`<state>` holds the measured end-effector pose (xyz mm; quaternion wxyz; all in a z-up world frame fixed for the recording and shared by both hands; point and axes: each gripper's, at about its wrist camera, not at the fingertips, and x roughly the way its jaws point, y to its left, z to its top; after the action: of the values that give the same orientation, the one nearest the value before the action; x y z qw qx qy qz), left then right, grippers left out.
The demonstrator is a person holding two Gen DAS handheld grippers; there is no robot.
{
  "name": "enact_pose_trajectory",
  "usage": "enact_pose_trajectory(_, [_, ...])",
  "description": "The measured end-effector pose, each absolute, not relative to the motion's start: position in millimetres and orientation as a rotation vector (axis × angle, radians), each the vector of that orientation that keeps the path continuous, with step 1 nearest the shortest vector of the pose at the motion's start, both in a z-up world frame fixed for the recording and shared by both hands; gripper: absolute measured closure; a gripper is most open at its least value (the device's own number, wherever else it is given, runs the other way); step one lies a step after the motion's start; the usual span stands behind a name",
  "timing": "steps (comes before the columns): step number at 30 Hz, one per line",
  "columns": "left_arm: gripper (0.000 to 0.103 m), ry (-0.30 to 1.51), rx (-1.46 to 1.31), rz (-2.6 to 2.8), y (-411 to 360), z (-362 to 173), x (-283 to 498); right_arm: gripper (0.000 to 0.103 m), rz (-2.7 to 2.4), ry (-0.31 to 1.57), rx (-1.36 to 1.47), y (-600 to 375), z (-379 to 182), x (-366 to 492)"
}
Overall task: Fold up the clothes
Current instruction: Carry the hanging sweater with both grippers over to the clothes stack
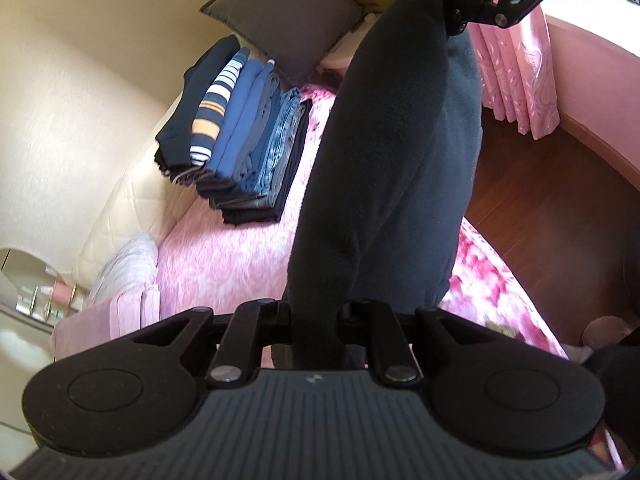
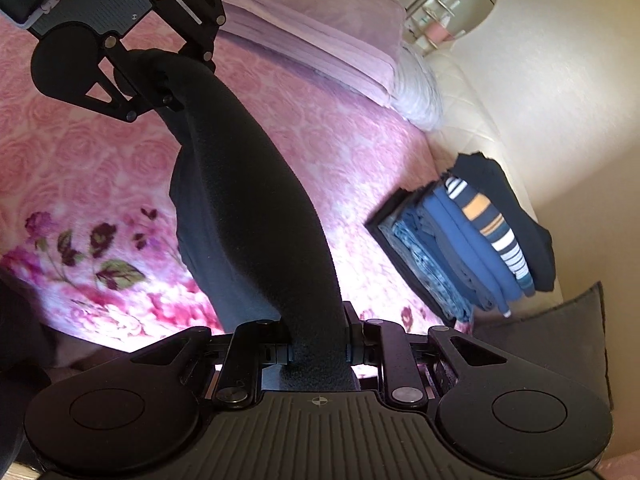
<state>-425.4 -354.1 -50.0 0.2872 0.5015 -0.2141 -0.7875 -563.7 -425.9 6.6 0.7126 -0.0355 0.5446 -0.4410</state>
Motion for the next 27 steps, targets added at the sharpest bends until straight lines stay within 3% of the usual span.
enact_pose_trajectory(15, [0.09, -0.628, 1.274, -2.156, -431.1, -38.0, -442.0, 0.083, -1.037, 1.25, -0.062, -494.2, 24.6, -576.1])
enact_pose_trajectory(27, [0.09, -0.515, 1.303, -1.943, -467.7, -24.5, -496.9, 0.083, -0.88, 1.159, -0.163, -563.0, 31.0, -635.7])
